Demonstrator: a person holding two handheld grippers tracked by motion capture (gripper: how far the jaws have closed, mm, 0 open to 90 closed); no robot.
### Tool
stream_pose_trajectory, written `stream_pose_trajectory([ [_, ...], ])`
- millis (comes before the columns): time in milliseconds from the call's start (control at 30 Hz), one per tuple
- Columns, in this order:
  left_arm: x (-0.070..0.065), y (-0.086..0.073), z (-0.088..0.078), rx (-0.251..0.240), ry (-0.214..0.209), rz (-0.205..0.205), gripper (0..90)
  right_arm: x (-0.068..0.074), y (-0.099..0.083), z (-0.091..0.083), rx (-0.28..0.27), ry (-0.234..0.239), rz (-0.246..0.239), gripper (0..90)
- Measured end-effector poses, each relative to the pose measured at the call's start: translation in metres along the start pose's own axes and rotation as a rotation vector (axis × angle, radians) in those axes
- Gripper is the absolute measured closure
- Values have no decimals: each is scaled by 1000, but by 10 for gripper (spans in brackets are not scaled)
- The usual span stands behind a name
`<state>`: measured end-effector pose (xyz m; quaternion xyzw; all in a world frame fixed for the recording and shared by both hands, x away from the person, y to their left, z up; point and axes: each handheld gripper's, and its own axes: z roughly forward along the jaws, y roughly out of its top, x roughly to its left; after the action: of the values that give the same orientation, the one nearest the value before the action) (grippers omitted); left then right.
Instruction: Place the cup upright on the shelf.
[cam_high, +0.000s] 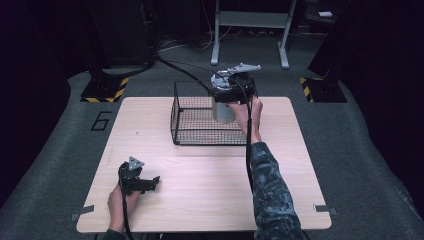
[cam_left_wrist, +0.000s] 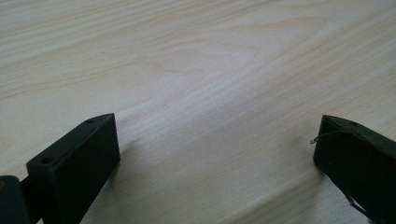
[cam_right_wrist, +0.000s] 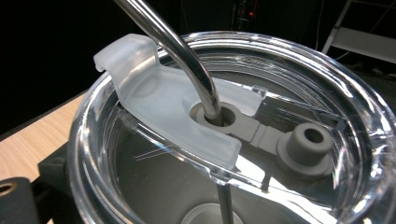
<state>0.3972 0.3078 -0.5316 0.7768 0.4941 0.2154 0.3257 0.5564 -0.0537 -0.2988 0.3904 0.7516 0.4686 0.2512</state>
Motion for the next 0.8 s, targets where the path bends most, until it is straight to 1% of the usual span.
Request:
stream_pose_trajectory([
  [67, 0, 0, 0, 3, -3, -2, 3, -1, 0, 2, 5, -2, 4, 33],
  [100, 1, 0, 0, 5, -3, 8, 3, -3, -1, 7, 3, -14, 12, 32],
  [200, 1, 0, 0, 5, -2, 8, 3, -6, -3, 13, 3, -24, 19, 33],
  [333, 1, 0, 0, 5, -2, 9, 2, -10, -7, 22, 23, -38, 21, 33],
  [433, 0, 0, 0, 4, -3, 2, 3, -12, -10, 29, 28, -39, 25, 33],
  [467, 0, 0, 0, 4, -3, 2, 3, -13, -12, 32, 31, -40, 38, 33],
  [500, 0, 0, 0, 4, -3, 2, 3, -13, -12, 32, 31, -40, 38, 33],
  [533, 0, 0, 0, 4, -3, 2, 3, -14, -15, 37, 29, -40, 54, 33],
  [567, 0, 0, 0, 4, -3, 1, 3, -14, -16, 39, 30, -40, 63, 32],
  [600, -1, 0, 0, 2, -5, -11, 2, -15, -17, 41, 33, -38, 64, 32],
  [700, -1, 0, 0, 2, -5, -10, 3, -15, -22, 47, 38, -42, 64, 32],
  [733, -1, 0, 0, 2, -5, -10, 3, -14, -24, 50, 47, -43, 76, 32],
  [767, -1, 0, 0, 2, -5, -10, 3, -15, -26, 52, 48, -43, 69, 33],
  [800, -1, 0, 0, 2, -5, -10, 3, -15, -29, 55, 52, -43, 80, 32],
])
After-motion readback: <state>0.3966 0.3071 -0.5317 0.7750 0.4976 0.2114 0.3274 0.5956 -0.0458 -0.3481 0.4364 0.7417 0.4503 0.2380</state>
